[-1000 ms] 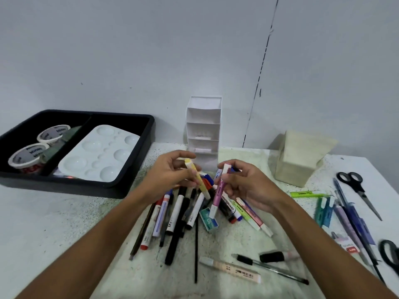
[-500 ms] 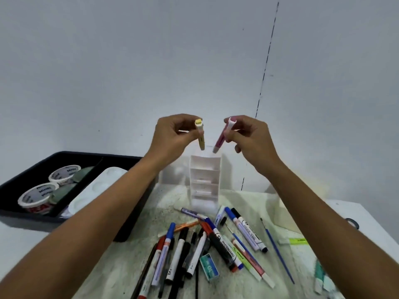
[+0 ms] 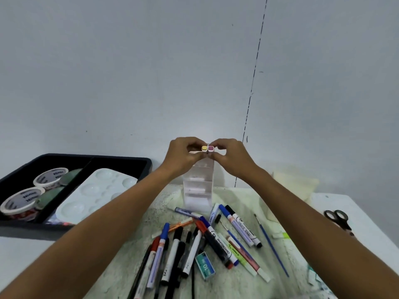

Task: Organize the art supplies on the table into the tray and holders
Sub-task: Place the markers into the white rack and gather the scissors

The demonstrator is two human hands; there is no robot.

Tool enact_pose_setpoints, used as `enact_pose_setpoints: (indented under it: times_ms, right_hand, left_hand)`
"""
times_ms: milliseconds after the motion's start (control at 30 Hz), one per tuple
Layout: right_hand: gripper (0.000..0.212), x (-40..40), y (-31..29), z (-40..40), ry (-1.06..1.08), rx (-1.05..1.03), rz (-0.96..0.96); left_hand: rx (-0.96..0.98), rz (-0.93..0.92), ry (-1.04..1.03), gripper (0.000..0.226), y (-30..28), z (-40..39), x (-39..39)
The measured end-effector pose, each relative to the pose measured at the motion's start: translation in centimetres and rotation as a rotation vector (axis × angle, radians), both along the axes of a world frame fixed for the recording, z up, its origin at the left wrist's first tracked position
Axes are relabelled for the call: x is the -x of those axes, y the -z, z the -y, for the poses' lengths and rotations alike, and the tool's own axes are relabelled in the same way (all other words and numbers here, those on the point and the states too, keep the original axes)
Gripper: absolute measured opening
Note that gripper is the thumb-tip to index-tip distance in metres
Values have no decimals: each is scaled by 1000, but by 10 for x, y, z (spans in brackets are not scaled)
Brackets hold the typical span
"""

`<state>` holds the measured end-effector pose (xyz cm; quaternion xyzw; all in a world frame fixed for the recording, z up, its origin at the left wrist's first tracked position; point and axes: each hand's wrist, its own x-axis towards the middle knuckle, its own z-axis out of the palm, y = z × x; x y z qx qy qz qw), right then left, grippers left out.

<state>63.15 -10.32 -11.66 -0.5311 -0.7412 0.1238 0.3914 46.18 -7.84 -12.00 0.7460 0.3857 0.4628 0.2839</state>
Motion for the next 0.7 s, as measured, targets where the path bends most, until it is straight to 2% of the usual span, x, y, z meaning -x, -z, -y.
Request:
enact_pose_setpoints:
  times_ms: [167,367,467,533,633,700]
  right_hand:
    - [18,2,8,1,2,8,-141]
    - [21,3,11,4,-8,-19,-148]
    - [36,3,14,9,18,1,-121]
    - [42,3,20,20,92,-76,-131]
    - [29,3,42,49,105,-216,-202]
    - [24,2,68,70,41,-128,-150]
  left_hand:
    - [-25,3,-15,21,5,1,1]
    - [-48,-52,9,25,5,3,6]
    - [-94,-115,-19,39,9,11,9]
    - [-221,-150,-96,43,18,22,12]
    - [-361,-127,-131,38,48,50,19]
    - [-308,-237,-59,32,83,72,25]
